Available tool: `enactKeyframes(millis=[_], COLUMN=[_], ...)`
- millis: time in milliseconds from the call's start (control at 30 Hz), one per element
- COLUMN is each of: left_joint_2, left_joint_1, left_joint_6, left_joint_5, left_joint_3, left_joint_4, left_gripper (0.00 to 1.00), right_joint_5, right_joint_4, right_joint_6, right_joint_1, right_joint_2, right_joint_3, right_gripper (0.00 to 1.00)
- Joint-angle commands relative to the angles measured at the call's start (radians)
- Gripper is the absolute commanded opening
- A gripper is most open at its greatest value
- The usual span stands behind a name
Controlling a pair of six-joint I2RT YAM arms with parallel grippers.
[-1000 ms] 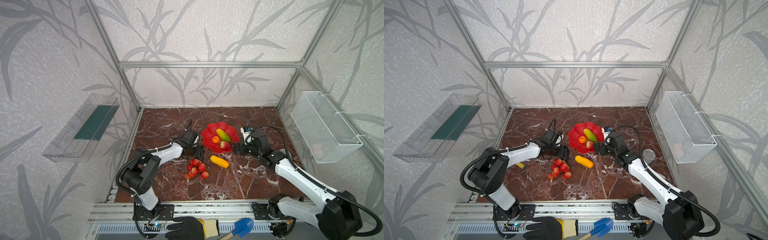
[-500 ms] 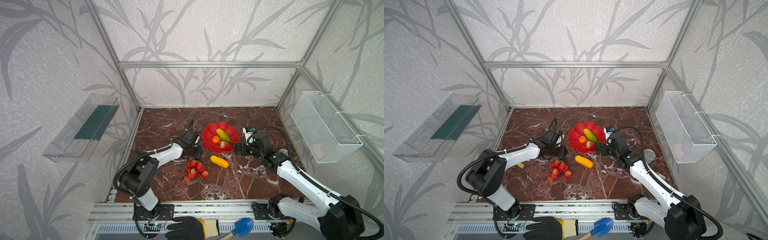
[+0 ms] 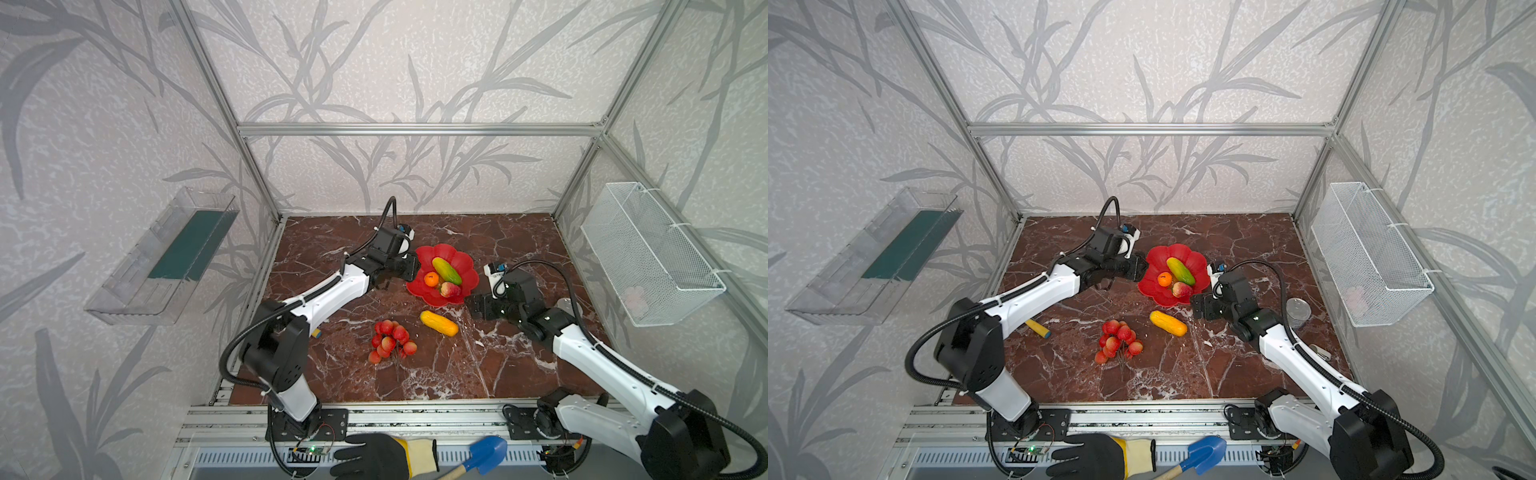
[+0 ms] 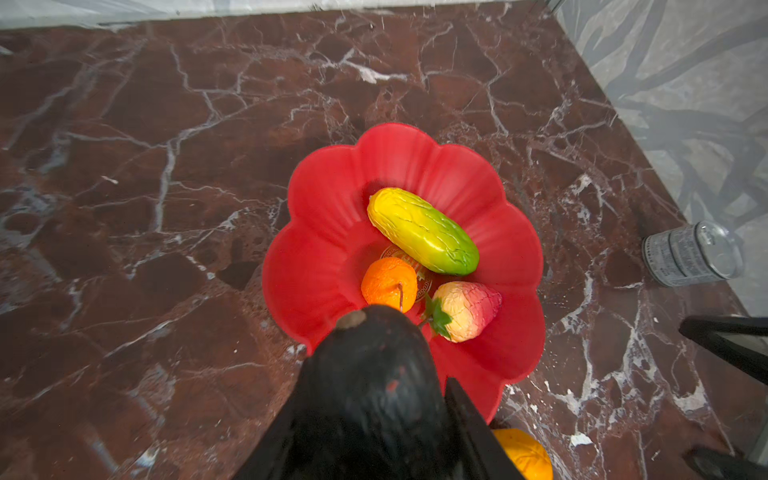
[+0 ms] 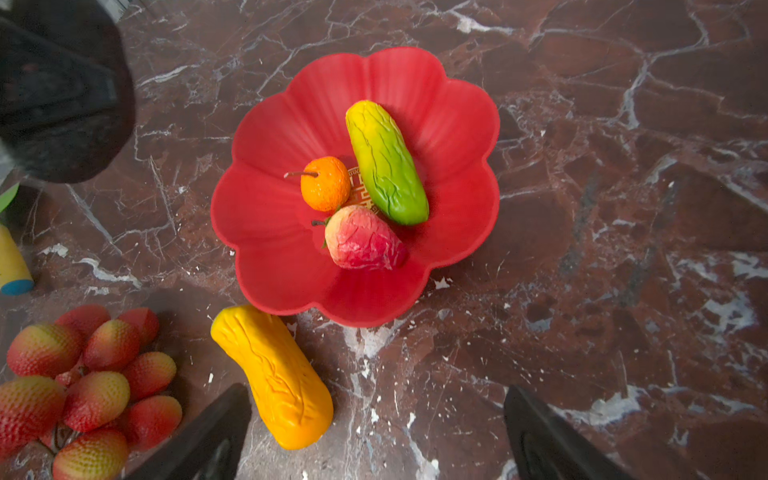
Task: Place and organize the fake fruits in the fruit bowl
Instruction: 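Place the avocado in the bowl with left gripper while right reaches for yellow fruit, then grasp the yellow-orange elongated fruit with the right gripper while the left gripper withdraws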
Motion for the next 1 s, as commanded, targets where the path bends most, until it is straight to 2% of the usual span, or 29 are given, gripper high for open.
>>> enactKeyframes(millis=[0, 200, 333, 467, 733, 833, 967], left_joint_2=[0.1, 0.219, 0.239, 0.192, -0.008, -0.141, -0.368], left_joint_1=[-0.016, -0.016, -0.019, -0.02, -0.018, -0.017, -0.004], left_joint_6=[0.023, 0.0, -0.002, 0.004, 0.031, 0.03, -0.003], left_joint_5=[-0.003, -0.001, 0.012, 0.015, -0.099, -0.188, -0.327], left_joint_3=[0.073, 0.125, 0.158, 0.159, 0.108, 0.003, -0.22], left_joint_4=[-0.025, -0.016, -0.034, -0.011, 0.069, 0.134, 0.256], left_gripper=[0.41, 0.44, 0.61, 0.68, 0.7, 0.71, 0.79], right_joint_5=[-0.029, -0.065, -0.084, -0.108, -0.109, -0.097, -0.065], right_joint_4=[-0.043, -0.093, -0.099, -0.086, -0.037, -0.007, 0.063], right_joint_6=[0.011, 0.01, 0.01, 0.0, -0.03, -0.043, -0.062], right_joint_1=[-0.003, -0.002, 0.001, 0.015, 0.106, 0.146, 0.2], right_joint_2=[-0.048, -0.082, -0.093, -0.074, 0.053, 0.121, 0.22], right_joint_3=[-0.031, -0.063, -0.084, -0.09, -0.065, -0.046, -0.017], right_gripper=[0.95, 0.93, 0.93, 0.92, 0.92, 0.91, 0.91])
